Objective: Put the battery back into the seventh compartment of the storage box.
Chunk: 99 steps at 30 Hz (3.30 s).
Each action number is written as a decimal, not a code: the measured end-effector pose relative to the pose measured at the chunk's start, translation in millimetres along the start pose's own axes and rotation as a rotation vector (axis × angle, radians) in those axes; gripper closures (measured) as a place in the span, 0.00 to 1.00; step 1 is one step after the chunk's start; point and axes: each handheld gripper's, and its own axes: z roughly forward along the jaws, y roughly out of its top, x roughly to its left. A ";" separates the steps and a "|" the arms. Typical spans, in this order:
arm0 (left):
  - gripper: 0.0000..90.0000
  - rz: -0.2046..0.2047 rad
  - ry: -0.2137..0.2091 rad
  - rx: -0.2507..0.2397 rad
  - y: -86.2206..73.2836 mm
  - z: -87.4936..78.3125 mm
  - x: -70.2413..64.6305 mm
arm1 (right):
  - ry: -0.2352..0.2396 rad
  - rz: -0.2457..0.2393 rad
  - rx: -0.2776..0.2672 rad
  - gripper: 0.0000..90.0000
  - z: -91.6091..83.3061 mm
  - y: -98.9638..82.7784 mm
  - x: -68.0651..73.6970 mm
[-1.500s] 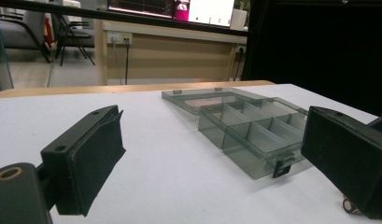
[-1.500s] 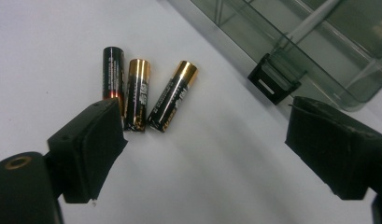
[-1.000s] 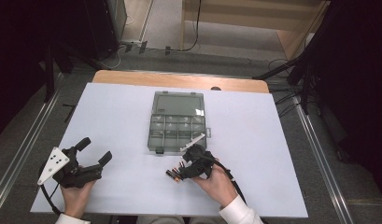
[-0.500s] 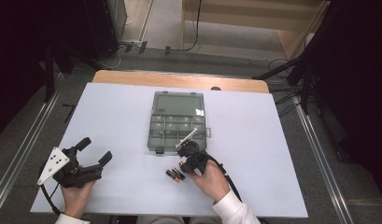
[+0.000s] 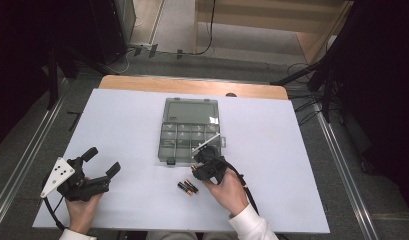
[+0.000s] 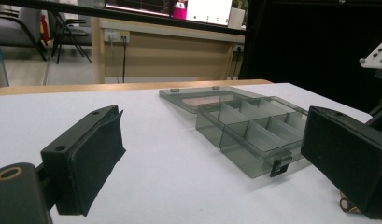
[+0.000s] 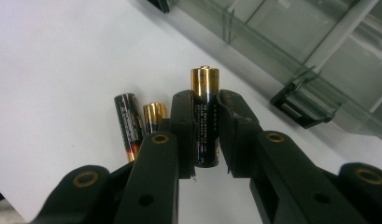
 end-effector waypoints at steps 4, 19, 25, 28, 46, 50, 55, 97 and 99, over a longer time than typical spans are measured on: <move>0.06 -0.004 -0.001 0.001 -0.1 0.3 0.0 | 0.009 0.018 -0.041 0.87 -5.8 4.1 -2.1; 0.06 -0.026 -0.002 -0.006 -0.4 -0.2 2.1 | 0.059 0.157 -0.170 0.87 -12.2 26.5 -19.3; 0.06 -0.027 -0.004 -0.006 -0.4 -0.3 2.5 | 0.139 0.306 -0.279 0.87 -10.7 25.4 -34.3; 0.06 -0.027 -0.004 -0.008 -0.4 -0.5 2.9 | 0.193 0.382 -0.318 0.87 -7.8 22.7 -42.3; 0.06 -0.053 -0.022 -0.019 -1.2 -0.4 4.5 | 0.266 0.363 -0.307 0.00 -10.3 4.8 -47.4; 0.06 -0.054 -0.021 -0.020 -1.2 -0.4 4.6 | 0.240 0.227 -0.267 0.00 -16.5 0.7 -32.5; 0.06 -0.052 -0.021 -0.019 -1.2 -0.4 4.6 | 0.195 0.141 -0.226 0.00 -19.0 -1.8 -20.9; 0.06 -0.057 -0.024 -0.008 -1.8 1.6 5.0 | -0.066 -0.174 0.132 0.51 14.5 -0.5 27.3; 0.06 -0.056 -0.025 -0.006 -1.9 1.9 5.0 | -0.085 -0.179 0.143 0.57 16.1 0.1 28.3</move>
